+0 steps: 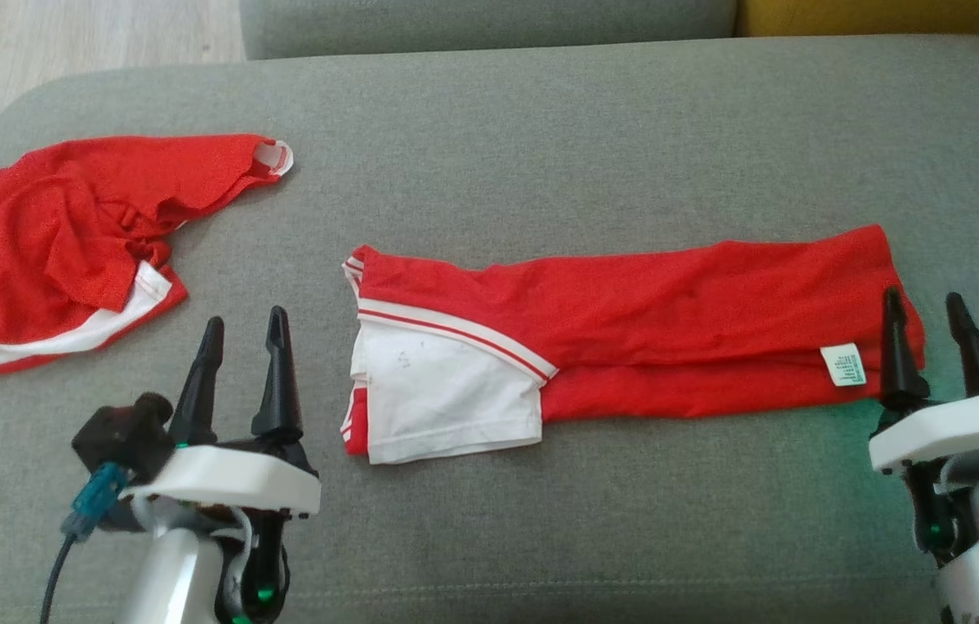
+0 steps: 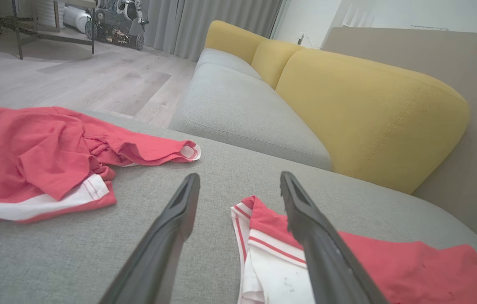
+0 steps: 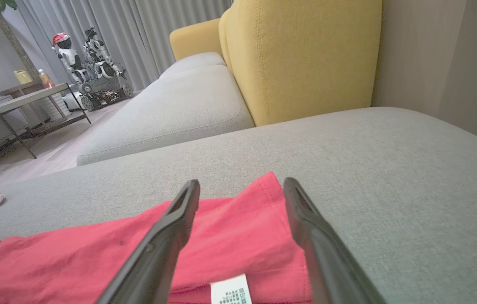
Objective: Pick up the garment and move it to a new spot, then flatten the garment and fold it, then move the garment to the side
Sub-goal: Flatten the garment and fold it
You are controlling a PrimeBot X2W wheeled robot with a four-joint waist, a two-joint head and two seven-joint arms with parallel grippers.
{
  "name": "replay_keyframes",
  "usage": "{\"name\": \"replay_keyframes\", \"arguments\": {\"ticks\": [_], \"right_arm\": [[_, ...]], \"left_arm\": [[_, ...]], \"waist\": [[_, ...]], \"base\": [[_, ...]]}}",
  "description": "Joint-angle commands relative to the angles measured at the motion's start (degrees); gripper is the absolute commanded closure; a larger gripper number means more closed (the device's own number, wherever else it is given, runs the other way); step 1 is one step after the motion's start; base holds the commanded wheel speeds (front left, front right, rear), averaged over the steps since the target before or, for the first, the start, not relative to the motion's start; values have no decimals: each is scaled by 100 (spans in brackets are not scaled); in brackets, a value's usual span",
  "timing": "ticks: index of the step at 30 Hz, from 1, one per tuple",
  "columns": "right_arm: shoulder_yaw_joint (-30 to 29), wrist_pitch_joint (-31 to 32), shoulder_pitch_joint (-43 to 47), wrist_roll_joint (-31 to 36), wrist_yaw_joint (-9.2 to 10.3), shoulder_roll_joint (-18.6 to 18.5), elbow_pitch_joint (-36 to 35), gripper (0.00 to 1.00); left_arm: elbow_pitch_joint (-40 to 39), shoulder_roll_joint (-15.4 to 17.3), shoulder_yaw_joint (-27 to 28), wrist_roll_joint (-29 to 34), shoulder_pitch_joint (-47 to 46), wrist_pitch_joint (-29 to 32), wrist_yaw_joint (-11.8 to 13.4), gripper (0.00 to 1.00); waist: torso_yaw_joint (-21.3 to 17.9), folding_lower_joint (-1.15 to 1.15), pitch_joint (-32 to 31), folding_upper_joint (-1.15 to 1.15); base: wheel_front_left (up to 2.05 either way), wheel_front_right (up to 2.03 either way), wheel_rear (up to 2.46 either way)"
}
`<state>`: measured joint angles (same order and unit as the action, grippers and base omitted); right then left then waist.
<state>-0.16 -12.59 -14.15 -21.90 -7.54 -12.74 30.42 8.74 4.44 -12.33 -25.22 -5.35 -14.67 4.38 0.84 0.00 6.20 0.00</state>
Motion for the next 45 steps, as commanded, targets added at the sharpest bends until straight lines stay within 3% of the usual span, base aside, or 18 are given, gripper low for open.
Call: {"name": "replay_keyframes", "arguments": {"ticks": [1,12,19,30,31,32,38,45], "right_arm": [[-18,23,-100,114,5,-18,-200,0],[-988,962,-664,238,5,313,509,0],[-1302,1365,-1088,231,5,297,1083,0],[-1076,1913,-1415,71,5,279,1669,0],[-1023,1955,-1423,25,5,282,1686,62],[-965,1975,-1425,-13,5,277,1689,100],[-982,1653,-1412,15,5,-37,1754,100],[-1726,1066,-1667,765,5,-639,2143,100]], "left_arm": [[-140,-13,300,172,-279,-32,-113,0],[135,-152,582,595,-457,-32,-558,0],[137,-155,418,414,-640,-32,-533,0],[112,-156,351,431,-789,-32,-484,0],[113,-156,351,432,-794,-32,-481,0],[117,-156,354,430,-797,-32,-474,0],[157,-156,400,414,-773,-32,-450,0],[186,-156,385,377,-723,-32,-440,0]], "waist": [[12,0,31,0],[99,0,310,0],[182,0,539,0],[228,0,728,0],[229,0,731,0],[229,0,728,0],[186,0,630,0],[129,0,478,0]], "base": [[0,0,0],[0,0,0],[0,0,0],[0,0,0],[0,0,0],[0,0,0],[0,0,0],[0,0,0]]}}
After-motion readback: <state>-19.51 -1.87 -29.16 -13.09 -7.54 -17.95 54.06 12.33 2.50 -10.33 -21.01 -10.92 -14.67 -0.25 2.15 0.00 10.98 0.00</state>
